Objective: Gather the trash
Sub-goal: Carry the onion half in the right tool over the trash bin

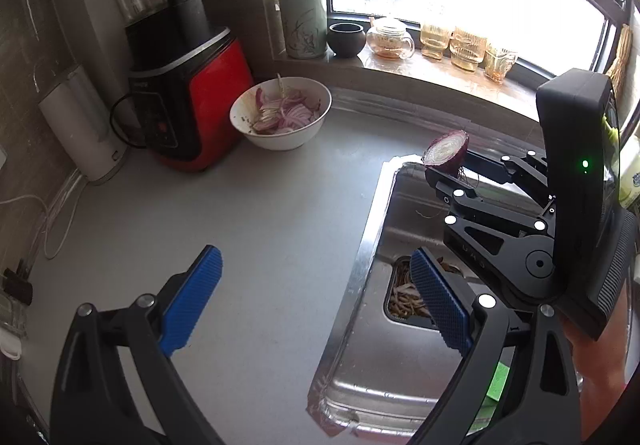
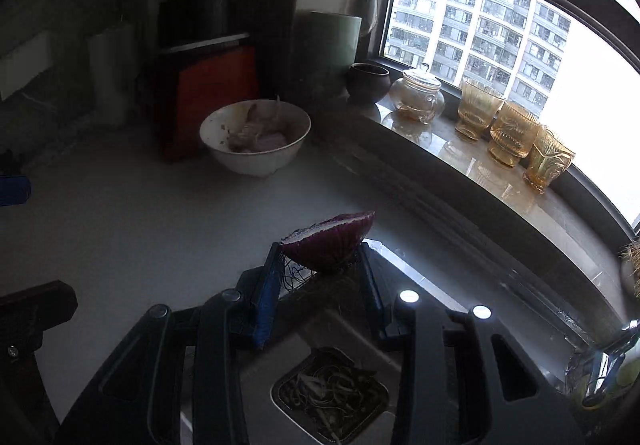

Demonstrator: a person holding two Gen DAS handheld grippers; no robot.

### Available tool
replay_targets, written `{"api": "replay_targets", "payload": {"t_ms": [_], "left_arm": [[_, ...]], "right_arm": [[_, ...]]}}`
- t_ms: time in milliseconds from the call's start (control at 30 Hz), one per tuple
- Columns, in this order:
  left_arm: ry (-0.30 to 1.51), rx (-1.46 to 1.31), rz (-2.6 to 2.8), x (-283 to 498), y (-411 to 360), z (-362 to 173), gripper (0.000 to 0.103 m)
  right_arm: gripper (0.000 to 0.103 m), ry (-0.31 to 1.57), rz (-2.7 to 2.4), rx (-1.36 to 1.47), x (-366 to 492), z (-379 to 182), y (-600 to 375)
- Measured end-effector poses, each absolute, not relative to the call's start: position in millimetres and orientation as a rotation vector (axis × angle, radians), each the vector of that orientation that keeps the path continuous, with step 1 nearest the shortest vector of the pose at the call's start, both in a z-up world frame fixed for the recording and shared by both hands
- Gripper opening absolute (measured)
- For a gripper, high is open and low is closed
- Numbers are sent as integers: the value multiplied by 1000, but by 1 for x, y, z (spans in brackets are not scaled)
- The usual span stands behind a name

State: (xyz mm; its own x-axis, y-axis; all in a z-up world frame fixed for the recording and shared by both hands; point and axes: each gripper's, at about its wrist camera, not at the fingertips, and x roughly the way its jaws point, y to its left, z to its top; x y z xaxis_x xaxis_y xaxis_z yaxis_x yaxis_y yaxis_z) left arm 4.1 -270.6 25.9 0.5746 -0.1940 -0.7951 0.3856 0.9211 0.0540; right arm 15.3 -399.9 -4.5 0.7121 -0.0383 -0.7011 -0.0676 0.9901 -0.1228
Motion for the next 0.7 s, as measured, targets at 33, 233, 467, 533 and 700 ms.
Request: {"api": "replay_targets", "payload": {"t_ms": [33,233,467,533,700], "left_arm": [[898,238,-336,-2,-262,25,91],[935,231,-315,-42,-208,19,91],[980,231,-334,-84,-145,7,91],[990,241,-339,-95,-126,3,91],[1038,254,-368,-115,-81,-12,91]], "right_arm": [[37,785,29,-146,8,-3,-390],[37,853,132,-153,-30,-5,-331],[37,924,197,-151,-76,-12,-268],[37,945,206,-149,-88,-16,-251],[37,1003,219,-150,-116,-30,-210]]}}
